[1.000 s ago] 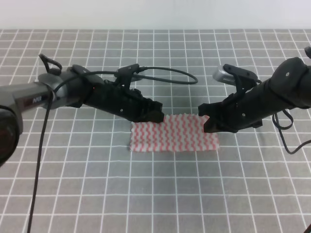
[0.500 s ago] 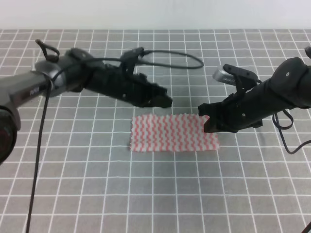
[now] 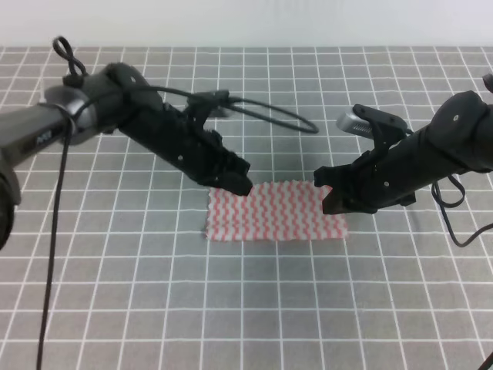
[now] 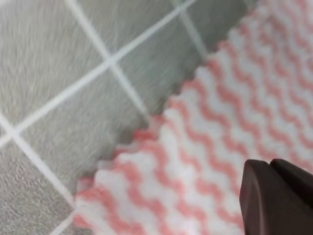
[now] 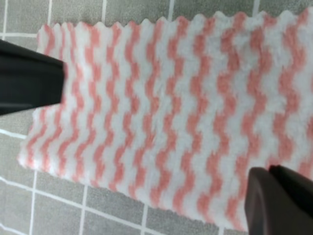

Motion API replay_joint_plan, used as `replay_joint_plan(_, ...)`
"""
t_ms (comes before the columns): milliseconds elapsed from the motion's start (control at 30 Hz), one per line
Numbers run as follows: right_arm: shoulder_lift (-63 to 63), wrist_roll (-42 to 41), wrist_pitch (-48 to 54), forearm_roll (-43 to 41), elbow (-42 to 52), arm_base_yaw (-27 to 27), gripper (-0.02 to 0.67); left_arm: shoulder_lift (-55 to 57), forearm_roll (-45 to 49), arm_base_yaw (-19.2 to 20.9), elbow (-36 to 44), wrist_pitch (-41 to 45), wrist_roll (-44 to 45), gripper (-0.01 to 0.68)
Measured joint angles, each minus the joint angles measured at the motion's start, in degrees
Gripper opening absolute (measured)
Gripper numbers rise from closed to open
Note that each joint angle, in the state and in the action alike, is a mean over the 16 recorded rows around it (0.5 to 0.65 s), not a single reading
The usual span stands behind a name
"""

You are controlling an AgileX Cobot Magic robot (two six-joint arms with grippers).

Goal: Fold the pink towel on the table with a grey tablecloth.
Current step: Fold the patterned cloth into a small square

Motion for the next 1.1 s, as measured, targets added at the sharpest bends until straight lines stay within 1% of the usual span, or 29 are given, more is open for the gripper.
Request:
replay_joint_plan(333, 0.0, 0.0, 0.2, 0.0, 0.0, 0.0, -0.015, -9.9, 0.5, 0.0, 9.3, -7.2, 1.7, -0.003)
replay_joint_plan(567, 0.1, 0.0, 0.3, 0.0, 0.0, 0.0, -0.015, -11.8, -1.3, 0.5, 14.9, -11.2, 2.4, -0.003)
replay_joint_plan(1100, 0.1, -0.1, 1.5, 0.0, 0.0, 0.0, -0.014, -6.1, -7.2, 4.1, 16.3, -6.4, 2.8, -0.003)
